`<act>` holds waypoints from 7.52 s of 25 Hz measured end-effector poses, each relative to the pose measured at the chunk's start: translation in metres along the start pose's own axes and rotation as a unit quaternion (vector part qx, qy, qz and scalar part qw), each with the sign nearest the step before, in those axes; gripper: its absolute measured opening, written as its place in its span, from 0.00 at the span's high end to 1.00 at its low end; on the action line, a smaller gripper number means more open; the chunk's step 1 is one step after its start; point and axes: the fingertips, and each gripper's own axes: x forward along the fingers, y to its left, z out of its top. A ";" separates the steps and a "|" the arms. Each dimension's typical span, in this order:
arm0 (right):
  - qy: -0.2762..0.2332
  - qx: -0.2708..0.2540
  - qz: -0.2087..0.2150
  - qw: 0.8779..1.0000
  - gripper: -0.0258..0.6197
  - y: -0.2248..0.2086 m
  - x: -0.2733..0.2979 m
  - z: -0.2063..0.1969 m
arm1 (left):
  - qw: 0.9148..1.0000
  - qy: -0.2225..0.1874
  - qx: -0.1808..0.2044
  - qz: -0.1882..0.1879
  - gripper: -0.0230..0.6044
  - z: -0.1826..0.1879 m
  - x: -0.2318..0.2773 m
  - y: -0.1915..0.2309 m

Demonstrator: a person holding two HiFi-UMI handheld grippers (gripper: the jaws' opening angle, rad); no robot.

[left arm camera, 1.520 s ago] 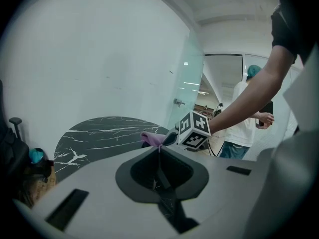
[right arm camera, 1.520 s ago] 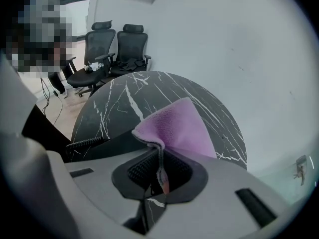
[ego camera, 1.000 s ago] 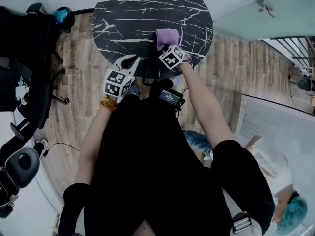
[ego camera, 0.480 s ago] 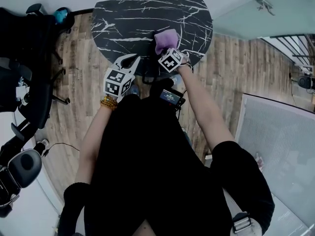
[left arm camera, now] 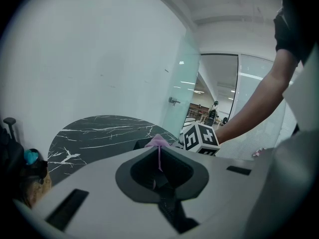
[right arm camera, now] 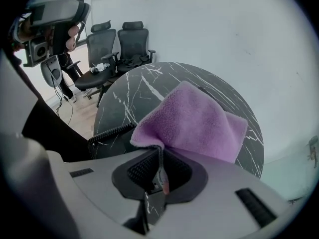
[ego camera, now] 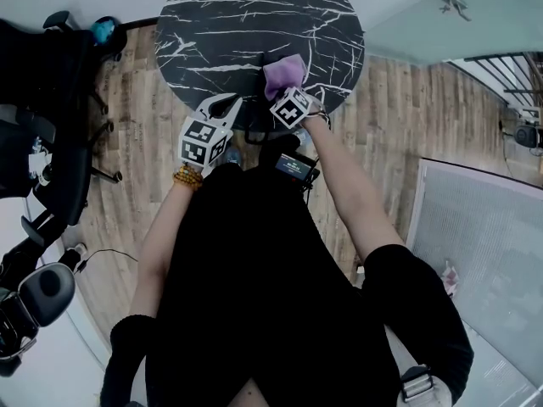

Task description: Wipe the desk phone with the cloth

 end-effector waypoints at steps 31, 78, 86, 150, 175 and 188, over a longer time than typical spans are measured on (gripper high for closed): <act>0.019 0.033 0.045 0.998 0.88 0.043 0.004 -0.027 | 1.000 0.009 -0.002 -0.012 0.93 -0.004 0.004 -0.005; -0.112 0.018 -0.179 0.977 0.88 -0.201 -0.118 0.073 | 0.999 0.022 -0.017 -0.025 0.93 -0.009 0.015 -0.008; -0.068 0.027 -0.112 0.991 0.88 -0.136 -0.051 0.040 | 0.999 0.021 0.006 -0.026 0.93 0.006 0.036 -0.010; -0.051 0.128 -0.043 0.989 0.88 -0.049 -0.007 0.004 | 0.999 0.005 0.032 0.032 0.93 0.029 0.089 -0.010; -0.086 0.219 -0.045 0.971 0.88 -0.026 -0.008 -0.009 | 0.999 0.031 0.016 0.025 0.93 0.005 0.096 -0.009; -0.083 0.239 -0.023 0.967 0.88 -0.001 -0.005 -0.020 | 0.998 0.048 0.029 0.016 0.93 -0.006 0.097 -0.015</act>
